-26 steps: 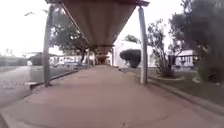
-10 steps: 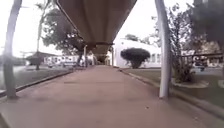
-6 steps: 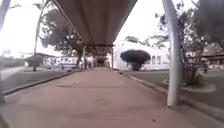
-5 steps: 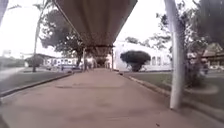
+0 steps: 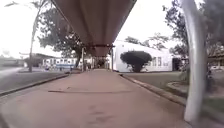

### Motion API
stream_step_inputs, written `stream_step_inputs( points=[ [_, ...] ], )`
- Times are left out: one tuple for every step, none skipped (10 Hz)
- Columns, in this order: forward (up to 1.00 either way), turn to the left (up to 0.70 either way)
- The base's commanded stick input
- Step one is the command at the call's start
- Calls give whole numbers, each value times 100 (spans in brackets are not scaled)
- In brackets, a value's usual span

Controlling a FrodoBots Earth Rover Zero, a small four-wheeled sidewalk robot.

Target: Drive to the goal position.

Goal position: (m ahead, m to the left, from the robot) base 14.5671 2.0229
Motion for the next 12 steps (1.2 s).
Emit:
stream_step_inputs(
  points=[
    [85,0],
    [85,0],
    [85,0],
    [85,0],
    [85,0],
    [85,0],
    [85,0],
    [85,14],
    [85,29],
    [85,34],
    [85,34],
    [85,34]
  ],
)
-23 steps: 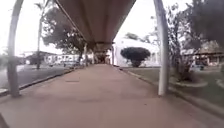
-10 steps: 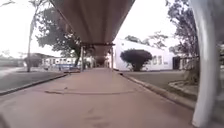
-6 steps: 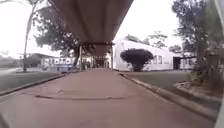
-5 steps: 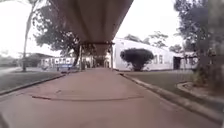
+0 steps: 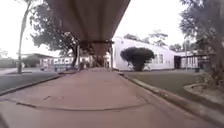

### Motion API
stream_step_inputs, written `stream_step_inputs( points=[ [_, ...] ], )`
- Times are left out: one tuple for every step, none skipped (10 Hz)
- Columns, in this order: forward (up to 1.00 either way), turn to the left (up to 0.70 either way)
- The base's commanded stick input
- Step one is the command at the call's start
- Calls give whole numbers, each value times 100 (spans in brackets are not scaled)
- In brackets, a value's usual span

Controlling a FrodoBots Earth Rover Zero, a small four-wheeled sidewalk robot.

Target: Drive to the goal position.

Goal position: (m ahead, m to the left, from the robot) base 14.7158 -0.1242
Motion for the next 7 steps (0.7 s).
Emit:
stream_step_inputs(
  points=[
    [85,27],
    [85,2],
    [85,0],
    [85,0],
    [85,0],
    [85,0],
    [85,0]
  ],
)
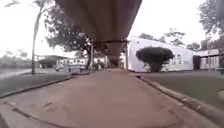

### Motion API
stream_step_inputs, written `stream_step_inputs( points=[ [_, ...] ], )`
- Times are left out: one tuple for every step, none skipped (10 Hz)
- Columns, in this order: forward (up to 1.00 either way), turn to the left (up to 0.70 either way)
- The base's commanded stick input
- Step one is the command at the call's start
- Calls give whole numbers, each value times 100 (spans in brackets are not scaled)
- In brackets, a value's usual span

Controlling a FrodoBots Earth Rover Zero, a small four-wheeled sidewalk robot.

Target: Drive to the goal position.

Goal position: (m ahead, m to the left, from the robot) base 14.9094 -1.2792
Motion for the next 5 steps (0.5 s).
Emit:
stream_step_inputs(
  points=[
    [85,0],
    [85,0],
    [85,0],
    [85,0],
    [85,0]
  ],
)
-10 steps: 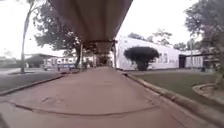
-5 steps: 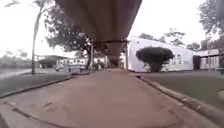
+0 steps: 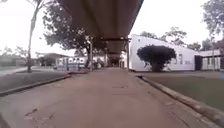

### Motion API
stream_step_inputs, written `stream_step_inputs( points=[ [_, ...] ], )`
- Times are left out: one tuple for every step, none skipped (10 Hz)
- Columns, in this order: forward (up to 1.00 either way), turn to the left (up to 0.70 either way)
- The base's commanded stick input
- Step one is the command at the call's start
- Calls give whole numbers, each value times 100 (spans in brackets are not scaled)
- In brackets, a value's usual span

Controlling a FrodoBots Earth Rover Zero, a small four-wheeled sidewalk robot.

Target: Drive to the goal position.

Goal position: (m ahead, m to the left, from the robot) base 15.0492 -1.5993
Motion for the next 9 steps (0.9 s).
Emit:
stream_step_inputs(
  points=[
    [85,0],
    [85,0],
    [85,0],
    [85,0],
    [85,0],
    [85,0],
    [85,0],
    [85,0],
    [85,0]
  ],
)
